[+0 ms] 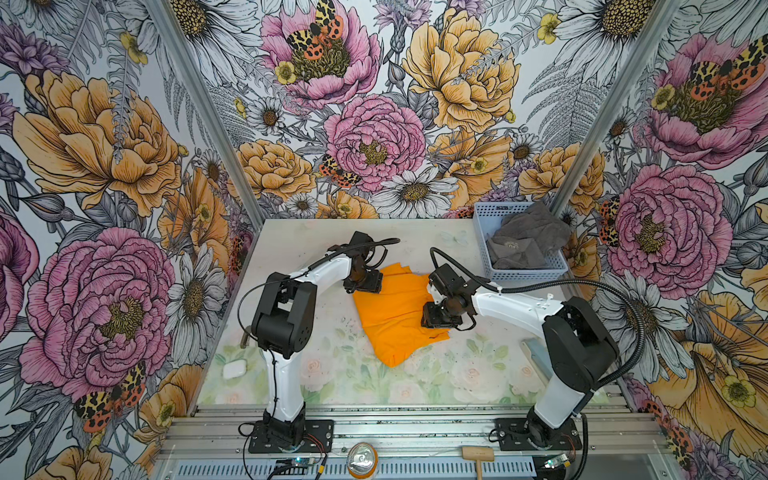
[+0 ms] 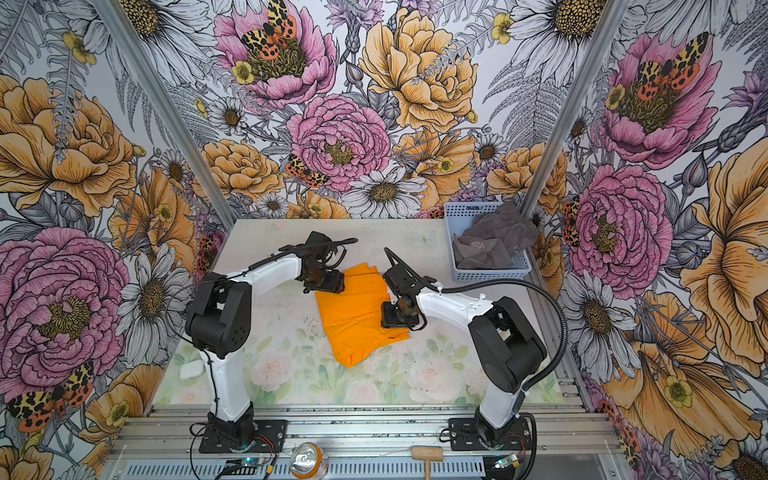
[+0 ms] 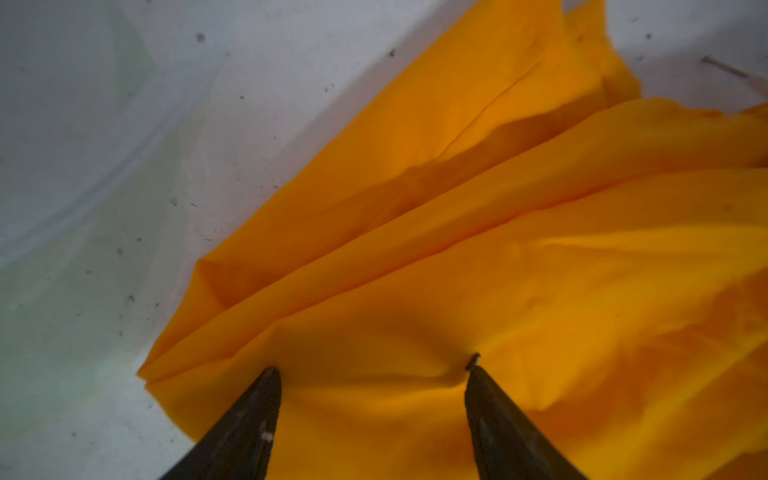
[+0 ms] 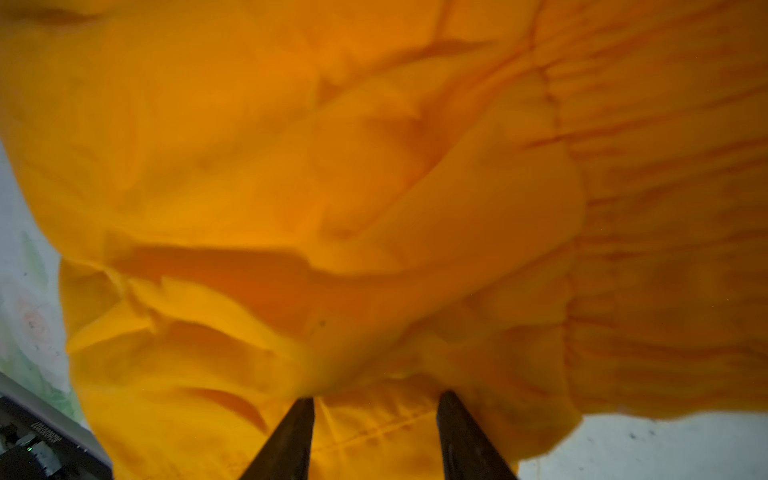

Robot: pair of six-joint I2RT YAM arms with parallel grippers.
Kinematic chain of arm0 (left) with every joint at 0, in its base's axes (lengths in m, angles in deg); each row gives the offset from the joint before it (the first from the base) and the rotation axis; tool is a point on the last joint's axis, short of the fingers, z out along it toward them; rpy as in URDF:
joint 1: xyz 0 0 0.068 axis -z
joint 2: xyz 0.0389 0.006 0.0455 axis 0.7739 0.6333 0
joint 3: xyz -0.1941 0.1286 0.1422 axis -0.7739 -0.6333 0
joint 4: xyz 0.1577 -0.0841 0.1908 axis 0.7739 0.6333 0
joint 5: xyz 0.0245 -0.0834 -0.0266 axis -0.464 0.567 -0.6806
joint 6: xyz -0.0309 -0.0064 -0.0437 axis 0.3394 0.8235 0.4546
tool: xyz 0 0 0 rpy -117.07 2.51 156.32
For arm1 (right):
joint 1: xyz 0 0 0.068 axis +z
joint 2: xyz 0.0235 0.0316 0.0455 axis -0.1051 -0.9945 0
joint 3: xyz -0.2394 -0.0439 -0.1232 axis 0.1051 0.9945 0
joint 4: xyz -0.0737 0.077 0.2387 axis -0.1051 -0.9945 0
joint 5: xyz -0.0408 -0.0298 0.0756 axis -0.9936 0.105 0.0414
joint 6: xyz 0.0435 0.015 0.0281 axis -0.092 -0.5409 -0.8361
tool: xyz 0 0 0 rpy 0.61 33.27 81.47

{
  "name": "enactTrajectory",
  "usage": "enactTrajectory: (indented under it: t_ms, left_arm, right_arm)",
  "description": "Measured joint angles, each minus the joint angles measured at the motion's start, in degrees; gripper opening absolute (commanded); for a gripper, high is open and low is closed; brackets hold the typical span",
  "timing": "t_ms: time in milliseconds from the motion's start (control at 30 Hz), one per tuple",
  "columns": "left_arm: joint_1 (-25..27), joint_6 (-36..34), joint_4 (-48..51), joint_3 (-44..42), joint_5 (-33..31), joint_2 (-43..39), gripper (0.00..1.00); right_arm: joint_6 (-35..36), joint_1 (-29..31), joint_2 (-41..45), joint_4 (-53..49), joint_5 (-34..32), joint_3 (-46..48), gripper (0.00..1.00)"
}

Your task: Fold and stack the mixed laundry pile

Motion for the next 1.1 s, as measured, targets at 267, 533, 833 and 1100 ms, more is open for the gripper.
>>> enactTrajectory:
  t_ms: [267, 533, 833, 1100]
  left_arm:
    - [-4.3, -1.0, 0.0, -0.5, 0.9, 1.7, 0.64]
    - [-6.1, 1.2, -1.6, -9.6, 2.5, -4.3, 0.61]
    - [-4.9, 6.5, -2.2, -23.1, 4.5, -14.9, 0.58]
    - [-1.9, 11.1, 0.9, -27.9, 6.2, -22.0, 0.64]
  right_arm:
    - [4.9, -2.2, -5.1, 0.3, -0.8, -2.3, 0.51]
    - [14.3, -6.8, -15.8, -2.5, -2.1, -17.2, 0.51]
    - [21.5, -8.0, -28.5, -5.8, -2.6, -38.8, 0.52]
    - [21.0, -8.0, -21.0, -7.5, -1.1, -33.3, 0.56]
